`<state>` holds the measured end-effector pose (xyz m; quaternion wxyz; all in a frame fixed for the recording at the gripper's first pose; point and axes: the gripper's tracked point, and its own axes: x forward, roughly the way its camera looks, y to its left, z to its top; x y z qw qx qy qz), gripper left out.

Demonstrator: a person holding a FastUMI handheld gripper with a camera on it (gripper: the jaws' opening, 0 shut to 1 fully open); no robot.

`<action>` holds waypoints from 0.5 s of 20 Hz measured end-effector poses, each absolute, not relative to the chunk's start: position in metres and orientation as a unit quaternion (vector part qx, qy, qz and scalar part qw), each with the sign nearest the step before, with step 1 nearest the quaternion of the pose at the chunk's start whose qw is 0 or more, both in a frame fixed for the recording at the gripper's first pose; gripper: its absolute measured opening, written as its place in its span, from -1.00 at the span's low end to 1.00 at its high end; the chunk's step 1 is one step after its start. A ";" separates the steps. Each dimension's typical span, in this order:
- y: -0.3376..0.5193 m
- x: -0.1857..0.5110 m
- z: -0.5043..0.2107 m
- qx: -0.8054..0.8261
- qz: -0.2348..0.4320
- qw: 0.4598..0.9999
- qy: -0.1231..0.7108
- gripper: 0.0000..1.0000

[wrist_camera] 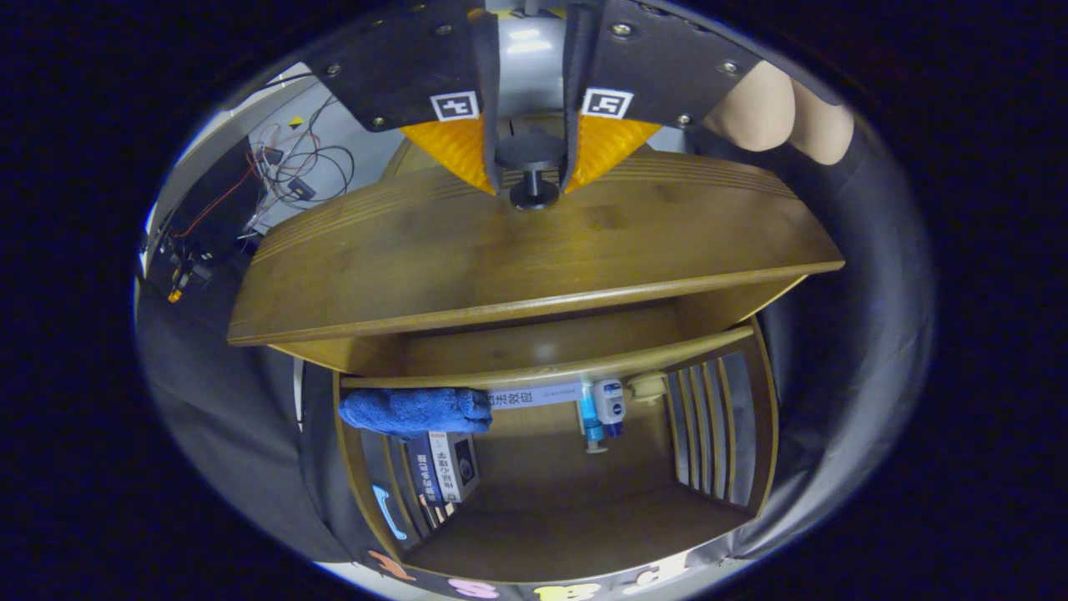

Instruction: Pull open the drawer, take out the items inside it, and place them on the countertop above the cabinet.

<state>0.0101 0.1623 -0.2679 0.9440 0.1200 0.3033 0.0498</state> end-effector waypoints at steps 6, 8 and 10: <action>0.162 0.006 -0.261 0.120 0.055 0.940 0.313 -0.16; 0.158 0.000 -0.249 0.109 0.052 0.945 0.303 -0.11; 0.150 -0.004 -0.227 0.102 0.042 0.952 0.285 -0.10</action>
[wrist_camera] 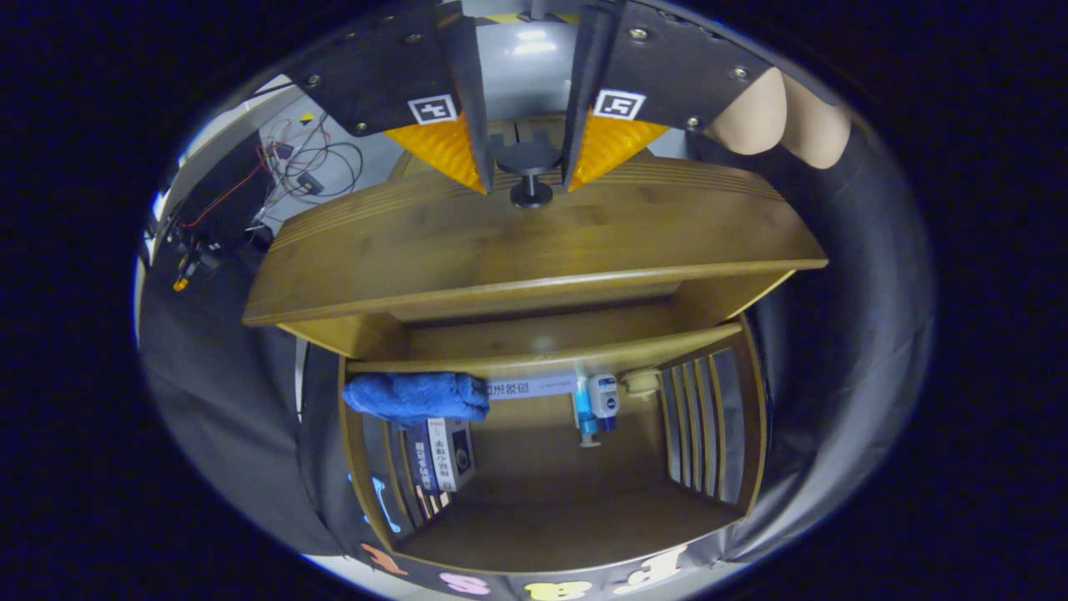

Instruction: Pull open the drawer, take out the items inside it, and place them on the countertop above the cabinet.

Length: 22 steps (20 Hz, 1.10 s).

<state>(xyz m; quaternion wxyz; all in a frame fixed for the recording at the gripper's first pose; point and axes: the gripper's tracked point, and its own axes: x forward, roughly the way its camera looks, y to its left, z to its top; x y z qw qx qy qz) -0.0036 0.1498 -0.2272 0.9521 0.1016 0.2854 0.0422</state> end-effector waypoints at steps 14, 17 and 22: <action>0.164 0.093 -0.126 0.080 0.094 0.955 0.271 0.89; 0.178 0.119 -0.144 0.069 0.113 0.940 0.315 0.89; 0.196 0.141 -0.192 0.018 0.131 0.905 0.405 0.90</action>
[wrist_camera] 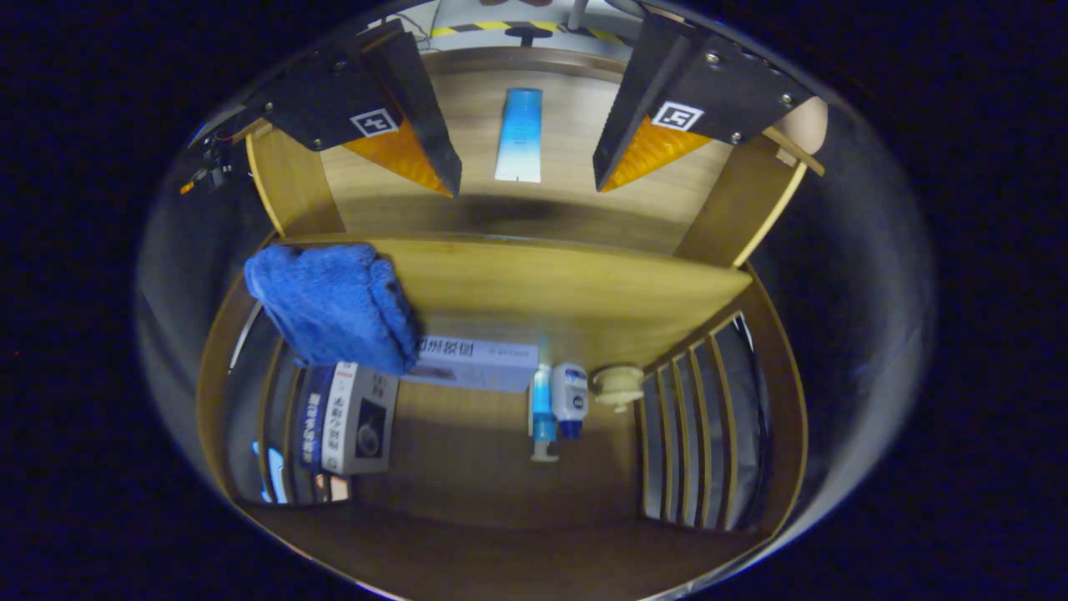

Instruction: Pull open the drawer, take out the items inside it, and place them on the countertop above the cabinet.

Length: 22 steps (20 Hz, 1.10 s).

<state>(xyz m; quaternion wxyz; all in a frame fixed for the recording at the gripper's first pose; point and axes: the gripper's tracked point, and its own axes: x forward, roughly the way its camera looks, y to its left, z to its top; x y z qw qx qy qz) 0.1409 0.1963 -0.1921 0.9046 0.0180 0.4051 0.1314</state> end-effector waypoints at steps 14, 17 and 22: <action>0.192 0.133 -0.290 -0.075 0.118 0.809 0.571 0.98; 0.198 0.125 -0.300 -0.091 0.139 0.789 0.591 0.98; 0.202 0.121 -0.311 -0.097 0.148 0.777 0.605 0.71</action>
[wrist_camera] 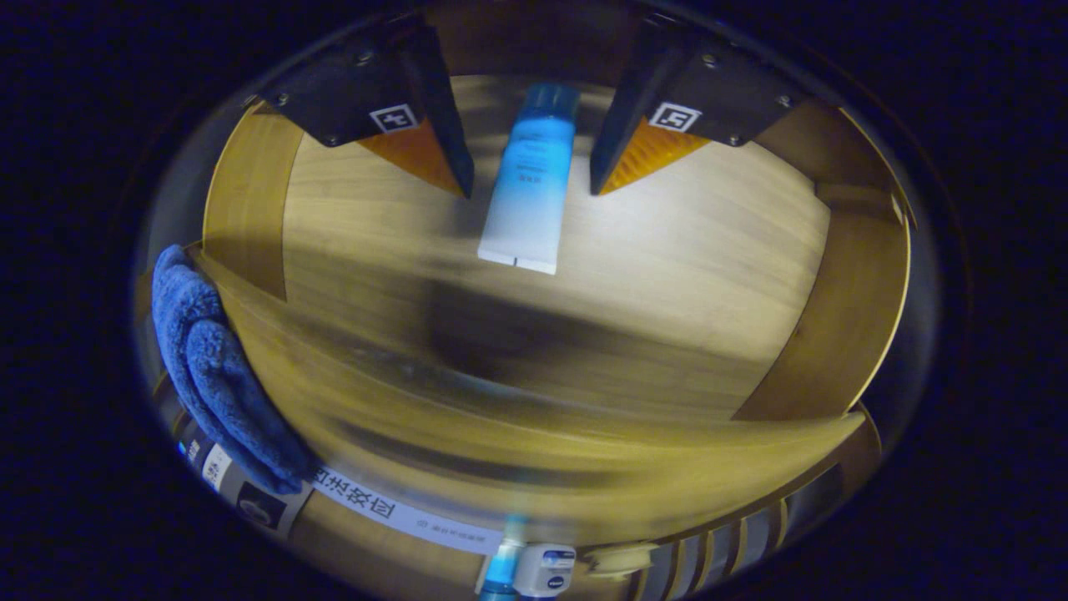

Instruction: Pull open the drawer, take out the items inside it, and place them on the countertop above the cabinet.

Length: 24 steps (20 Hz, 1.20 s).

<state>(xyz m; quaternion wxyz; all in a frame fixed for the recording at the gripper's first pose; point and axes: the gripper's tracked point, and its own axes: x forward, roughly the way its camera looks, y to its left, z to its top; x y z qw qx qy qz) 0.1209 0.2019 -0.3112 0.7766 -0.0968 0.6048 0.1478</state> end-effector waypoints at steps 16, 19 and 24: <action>0.213 0.128 -0.281 -0.099 0.172 0.830 0.522 -0.15; 0.216 0.129 -0.261 -0.088 0.179 0.848 0.490 -0.15; 0.214 0.127 -0.233 -0.085 0.180 0.873 0.444 -0.16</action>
